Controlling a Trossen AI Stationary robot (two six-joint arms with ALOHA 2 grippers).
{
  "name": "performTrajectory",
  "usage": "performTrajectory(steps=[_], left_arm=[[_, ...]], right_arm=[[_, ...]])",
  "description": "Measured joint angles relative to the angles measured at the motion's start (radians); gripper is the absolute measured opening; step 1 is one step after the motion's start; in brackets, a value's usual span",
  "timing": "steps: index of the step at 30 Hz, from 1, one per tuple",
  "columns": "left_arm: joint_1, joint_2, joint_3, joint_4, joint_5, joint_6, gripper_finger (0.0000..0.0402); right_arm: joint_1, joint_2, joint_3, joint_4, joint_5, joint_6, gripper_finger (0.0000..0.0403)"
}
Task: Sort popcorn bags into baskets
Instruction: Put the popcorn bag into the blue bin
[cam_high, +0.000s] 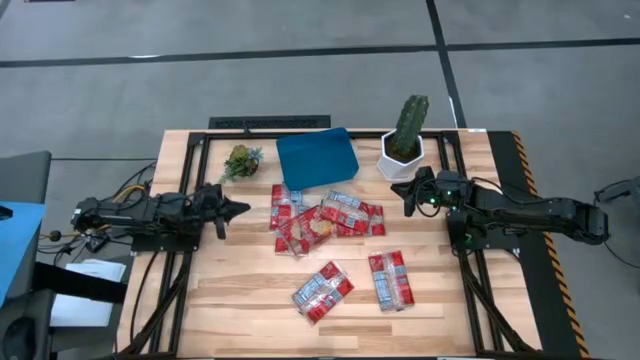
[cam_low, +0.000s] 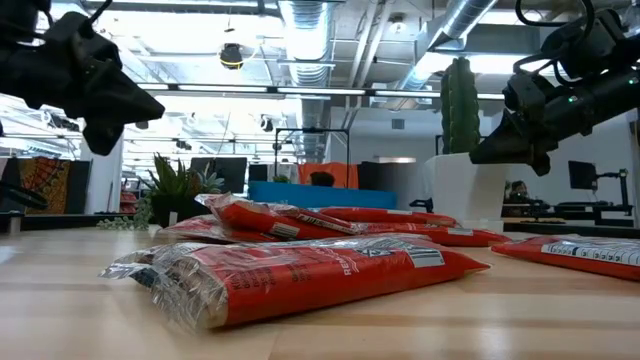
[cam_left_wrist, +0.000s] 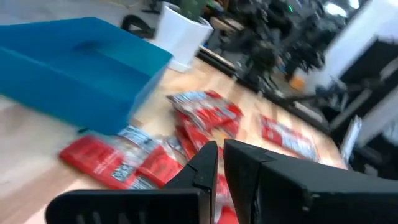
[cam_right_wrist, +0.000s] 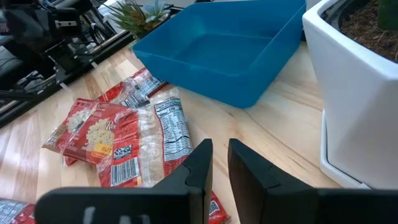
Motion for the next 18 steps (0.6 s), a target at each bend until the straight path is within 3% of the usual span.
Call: performTrajectory(steps=[5,12,15,18], left_arm=[[0.0,0.0,0.0,0.0,-0.02,-0.18,0.0016],[0.0,0.0,0.0,0.044,-0.111,-0.287,0.0016],[0.0,0.0,0.0,0.08,-0.139,-0.314,0.0021],[0.0,0.0,0.0,0.146,-0.042,-0.302,0.0045]], right_arm=[[0.0,0.0,0.0,0.0,0.0,0.0,0.0076],[0.0,0.0,0.0,0.002,0.0,-0.011,0.0076],[0.002,0.0,0.0,0.013,-0.001,0.153,0.0076],[0.001,0.0,0.0,0.013,-0.001,0.331,0.0076]])
